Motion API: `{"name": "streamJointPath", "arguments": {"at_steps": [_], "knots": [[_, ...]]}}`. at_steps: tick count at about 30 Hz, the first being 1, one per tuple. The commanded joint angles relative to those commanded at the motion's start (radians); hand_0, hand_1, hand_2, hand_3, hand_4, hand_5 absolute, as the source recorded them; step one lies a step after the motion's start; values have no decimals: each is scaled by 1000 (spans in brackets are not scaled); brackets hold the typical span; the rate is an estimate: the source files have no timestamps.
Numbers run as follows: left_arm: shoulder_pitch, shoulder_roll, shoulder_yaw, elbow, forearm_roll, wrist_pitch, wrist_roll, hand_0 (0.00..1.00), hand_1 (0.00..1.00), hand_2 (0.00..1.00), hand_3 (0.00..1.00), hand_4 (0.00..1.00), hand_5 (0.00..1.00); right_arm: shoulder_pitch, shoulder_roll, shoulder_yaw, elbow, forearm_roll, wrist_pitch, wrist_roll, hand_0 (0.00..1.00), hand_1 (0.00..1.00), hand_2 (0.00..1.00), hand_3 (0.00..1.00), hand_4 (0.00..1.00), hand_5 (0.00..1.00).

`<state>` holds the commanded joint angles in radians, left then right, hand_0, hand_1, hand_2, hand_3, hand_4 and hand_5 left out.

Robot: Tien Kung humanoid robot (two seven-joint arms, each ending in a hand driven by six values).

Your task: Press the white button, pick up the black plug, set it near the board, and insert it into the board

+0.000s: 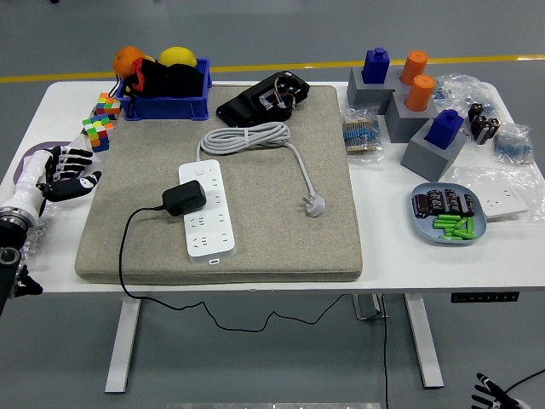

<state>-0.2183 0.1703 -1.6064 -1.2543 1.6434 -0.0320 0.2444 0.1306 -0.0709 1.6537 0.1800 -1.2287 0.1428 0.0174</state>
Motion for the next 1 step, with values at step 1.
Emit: {"name": "streamJointPath", "arguments": {"at_steps": [1], "knots": [[0, 0, 0, 0, 0, 0, 0, 757, 715, 643, 611, 724, 2, 0, 0, 1, 0, 0, 0, 0, 804, 705, 687, 655, 758, 577]]}}
